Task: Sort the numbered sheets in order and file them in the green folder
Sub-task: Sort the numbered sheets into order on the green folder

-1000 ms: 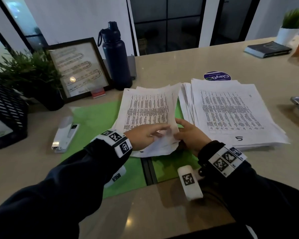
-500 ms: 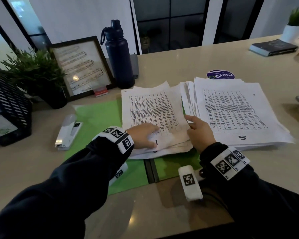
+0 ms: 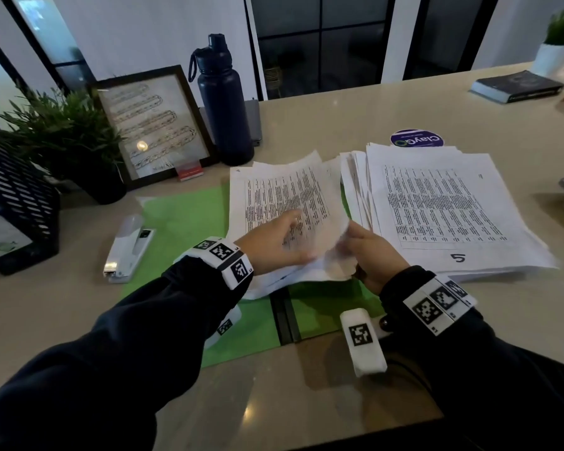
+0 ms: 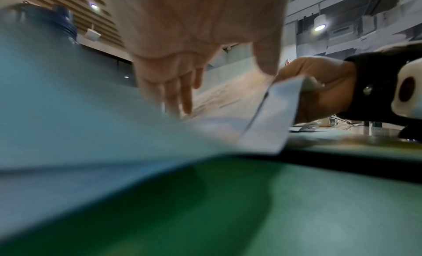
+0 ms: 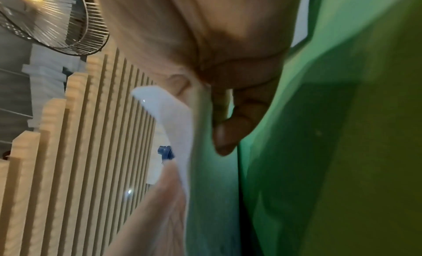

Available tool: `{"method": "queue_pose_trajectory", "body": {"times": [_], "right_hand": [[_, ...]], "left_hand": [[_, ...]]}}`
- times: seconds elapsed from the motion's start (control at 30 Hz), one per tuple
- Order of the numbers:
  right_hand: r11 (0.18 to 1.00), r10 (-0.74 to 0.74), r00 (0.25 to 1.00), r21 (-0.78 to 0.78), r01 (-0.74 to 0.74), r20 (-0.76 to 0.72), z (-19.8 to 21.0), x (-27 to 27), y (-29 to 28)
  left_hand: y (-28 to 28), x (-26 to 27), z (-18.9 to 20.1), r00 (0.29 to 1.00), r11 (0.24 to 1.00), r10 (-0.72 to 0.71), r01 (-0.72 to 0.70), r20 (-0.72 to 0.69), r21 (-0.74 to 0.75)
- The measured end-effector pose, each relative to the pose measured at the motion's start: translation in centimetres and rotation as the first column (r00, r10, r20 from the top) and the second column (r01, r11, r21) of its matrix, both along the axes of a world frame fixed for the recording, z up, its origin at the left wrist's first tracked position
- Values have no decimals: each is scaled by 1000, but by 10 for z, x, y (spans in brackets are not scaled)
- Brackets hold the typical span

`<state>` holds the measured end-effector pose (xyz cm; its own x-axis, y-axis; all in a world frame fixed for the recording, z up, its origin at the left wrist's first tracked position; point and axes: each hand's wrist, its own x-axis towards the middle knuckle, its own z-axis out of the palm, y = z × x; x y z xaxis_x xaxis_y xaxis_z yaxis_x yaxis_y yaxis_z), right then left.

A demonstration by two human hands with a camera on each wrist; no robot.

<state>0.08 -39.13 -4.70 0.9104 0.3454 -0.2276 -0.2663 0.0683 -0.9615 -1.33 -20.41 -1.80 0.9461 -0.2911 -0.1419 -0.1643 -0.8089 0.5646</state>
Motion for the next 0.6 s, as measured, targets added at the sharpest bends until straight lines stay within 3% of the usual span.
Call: {"method": "queue_pose_trajectory", "body": {"times": [0.1,0.2,0.3,0.43,0.5,0.6], "right_hand": [[988,97,995,116,-100,32,3,-3,0],[978,184,981,87,-189,57,4,-2,-1],[974,225,971,-26,-224,75,5,-3,-1],[943,89,994,-328,-61,69,7,-5,-2],[932,7,997,-362,20,74,4,-4,-4],[925,-29,995,-375,63,94,-3,-1,-5]], "left_hand": [[-9,-8,6,991,989,-136,135,-2,-66],[-5,-2,7,990,998,68,-67,124,-18],[-3,3,8,931,968,240,-252,274,8],[3,5,12,804,897,442,-396,399,-195],[5,3,15,763,874,485,-399,428,-279],[2,-6,22,742,884,468,-396,479,-250]]}}
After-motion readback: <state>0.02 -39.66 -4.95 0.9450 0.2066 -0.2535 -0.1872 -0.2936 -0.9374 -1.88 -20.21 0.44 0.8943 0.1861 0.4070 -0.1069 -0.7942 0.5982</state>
